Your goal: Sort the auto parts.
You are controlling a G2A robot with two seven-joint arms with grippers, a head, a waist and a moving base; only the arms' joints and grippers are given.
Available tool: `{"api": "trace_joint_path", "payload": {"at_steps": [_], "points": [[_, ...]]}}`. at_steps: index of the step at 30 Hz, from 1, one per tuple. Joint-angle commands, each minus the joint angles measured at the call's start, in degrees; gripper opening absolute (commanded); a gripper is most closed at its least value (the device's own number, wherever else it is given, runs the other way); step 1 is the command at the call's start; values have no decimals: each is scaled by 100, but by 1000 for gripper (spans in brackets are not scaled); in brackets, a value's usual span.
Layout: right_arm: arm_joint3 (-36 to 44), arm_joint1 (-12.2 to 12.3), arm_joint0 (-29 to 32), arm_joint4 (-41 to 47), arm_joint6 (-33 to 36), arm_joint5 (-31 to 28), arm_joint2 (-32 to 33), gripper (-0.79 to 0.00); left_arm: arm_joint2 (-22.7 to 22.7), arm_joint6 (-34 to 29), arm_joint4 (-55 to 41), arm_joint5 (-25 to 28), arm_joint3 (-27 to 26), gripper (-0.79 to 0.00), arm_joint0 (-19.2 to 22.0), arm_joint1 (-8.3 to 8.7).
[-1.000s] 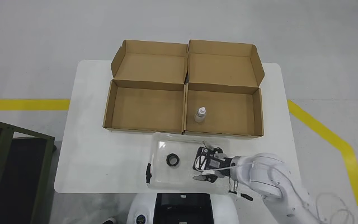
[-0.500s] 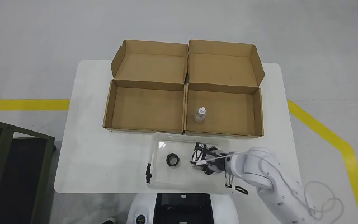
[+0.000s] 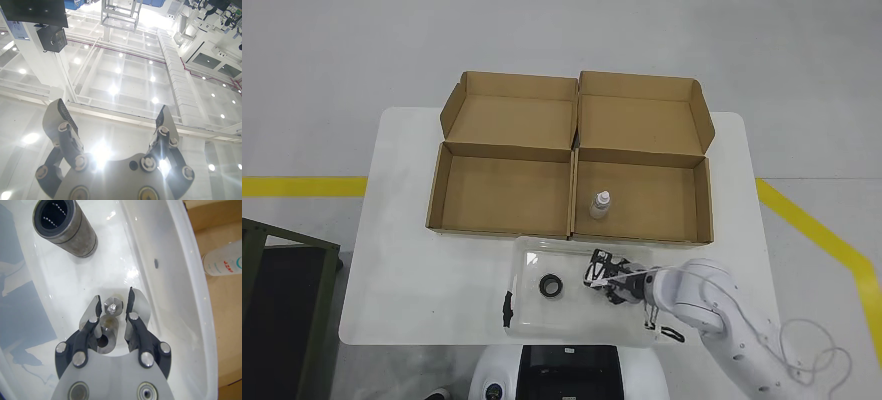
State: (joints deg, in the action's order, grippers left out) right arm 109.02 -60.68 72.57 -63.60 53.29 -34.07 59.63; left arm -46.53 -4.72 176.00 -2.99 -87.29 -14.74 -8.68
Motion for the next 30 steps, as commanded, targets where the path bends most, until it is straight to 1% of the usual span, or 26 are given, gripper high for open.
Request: {"api": "trace_joint_path", "payload": {"at_steps": [1, 9, 15, 23, 30], "points": [[-19, 2, -49, 17, 13, -52, -20, -785, 0, 0, 0, 0, 0, 0, 0, 0], [426, 38, -47, 156, 85, -238, -20, -785, 0, 0, 0, 0, 0, 0, 0, 0], [884, 85, 110, 354, -119, -312, 122, -785, 0, 0, 0, 0, 0, 0, 0, 0], [1227, 112, 301, 964, -1050, -390, 345, -785, 0, 0, 0, 0, 0, 0, 0, 0], [1403, 135, 400, 1325, -1768, -465, 599, -785, 0, 0, 0, 0, 0, 0, 0, 0]]}}
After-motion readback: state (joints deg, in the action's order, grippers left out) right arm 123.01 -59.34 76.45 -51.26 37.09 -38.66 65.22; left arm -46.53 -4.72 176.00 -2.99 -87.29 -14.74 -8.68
